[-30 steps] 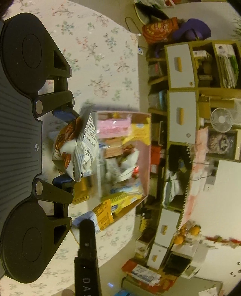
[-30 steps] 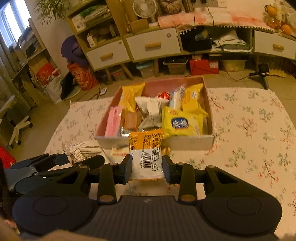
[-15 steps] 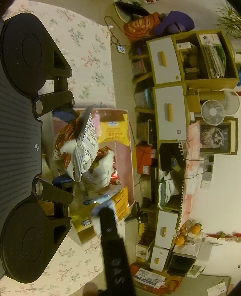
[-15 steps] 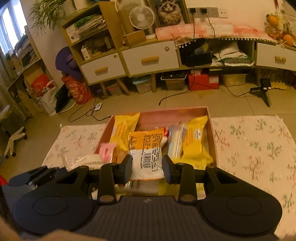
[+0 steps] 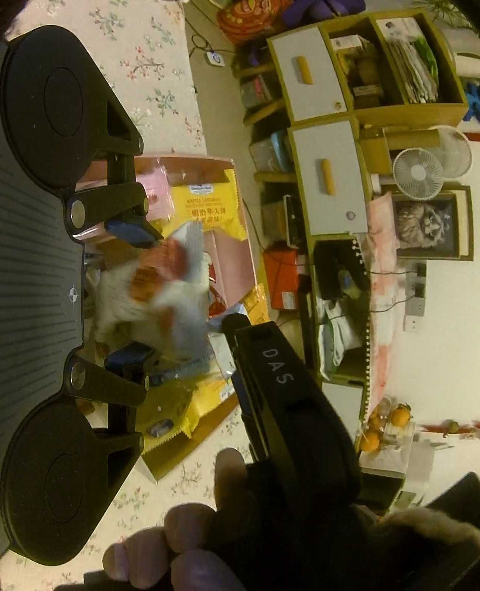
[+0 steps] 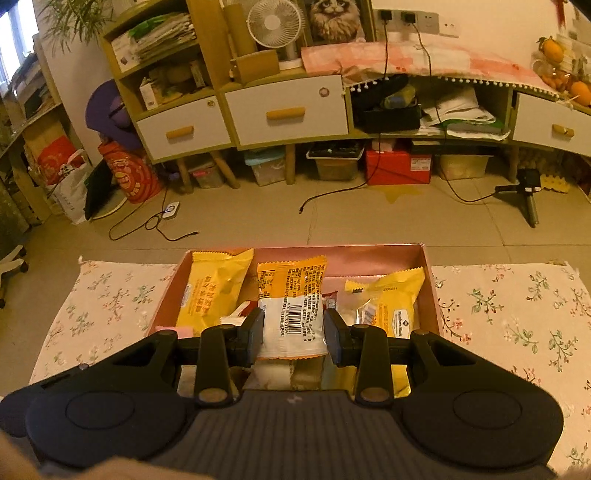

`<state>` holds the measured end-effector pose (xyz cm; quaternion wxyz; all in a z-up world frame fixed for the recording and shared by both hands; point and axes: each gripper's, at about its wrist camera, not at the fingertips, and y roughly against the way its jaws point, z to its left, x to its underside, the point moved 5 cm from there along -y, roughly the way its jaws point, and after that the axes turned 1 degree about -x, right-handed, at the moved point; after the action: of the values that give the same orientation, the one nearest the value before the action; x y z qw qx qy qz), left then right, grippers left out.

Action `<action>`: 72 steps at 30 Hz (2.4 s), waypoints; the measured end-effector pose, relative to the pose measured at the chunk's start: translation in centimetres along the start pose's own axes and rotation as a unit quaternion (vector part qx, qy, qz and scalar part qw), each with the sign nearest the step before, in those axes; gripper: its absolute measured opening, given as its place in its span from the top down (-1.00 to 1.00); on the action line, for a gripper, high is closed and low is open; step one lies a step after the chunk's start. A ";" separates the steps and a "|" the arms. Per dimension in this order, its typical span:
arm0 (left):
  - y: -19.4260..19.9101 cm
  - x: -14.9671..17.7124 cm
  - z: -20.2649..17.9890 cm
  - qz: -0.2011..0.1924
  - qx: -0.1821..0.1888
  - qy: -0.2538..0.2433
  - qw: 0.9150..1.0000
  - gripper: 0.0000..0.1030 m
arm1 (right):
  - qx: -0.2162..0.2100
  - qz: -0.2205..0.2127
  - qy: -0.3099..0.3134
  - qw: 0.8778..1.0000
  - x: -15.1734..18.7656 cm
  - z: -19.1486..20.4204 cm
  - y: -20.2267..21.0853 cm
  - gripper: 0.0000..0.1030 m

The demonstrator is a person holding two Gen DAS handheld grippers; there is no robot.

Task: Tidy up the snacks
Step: 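Open both grippers to release the packets in the box, then move both tools back toward the white packet and gold bar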

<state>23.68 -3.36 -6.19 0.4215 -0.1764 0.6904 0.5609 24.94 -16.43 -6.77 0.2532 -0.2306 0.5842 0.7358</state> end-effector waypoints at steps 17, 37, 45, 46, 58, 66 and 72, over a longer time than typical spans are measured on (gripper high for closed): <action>0.6 -0.1 0.3 -0.009 0.003 0.007 1.000 -0.53 | 0.001 -0.006 -0.003 1.000 -0.3 -0.2 1.4 -0.21; 6.4 1.5 -0.1 0.012 -0.019 -0.001 1.000 -0.72 | -0.008 -0.007 -0.014 1.000 2.7 -0.3 6.9 -0.62; 8.8 3.6 -0.2 0.025 -0.025 0.009 0.999 -0.78 | -0.001 -0.003 -0.028 1.000 5.0 -1.3 8.3 -0.70; 9.0 3.9 -0.2 0.027 -0.026 0.011 0.999 -0.79 | 0.001 -0.002 -0.028 1.000 5.2 -1.3 8.4 -0.70; 10.7 6.9 0.1 0.040 -0.042 0.057 0.997 -0.80 | 0.015 0.003 -0.034 0.999 8.6 -2.1 9.4 -0.76; 9.9 8.2 1.3 0.045 -0.064 0.069 0.995 -0.81 | 0.019 0.012 -0.041 0.999 10.6 -2.8 8.5 -0.77; 8.6 8.5 1.7 0.044 -0.078 0.090 0.992 -0.81 | 0.025 0.008 -0.062 0.998 10.7 -3.4 7.9 -0.79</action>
<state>13.21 2.82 -7.46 0.3171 -0.2284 0.6866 0.6131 11.86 -20.15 -8.40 0.2882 -0.1734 0.5874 0.7361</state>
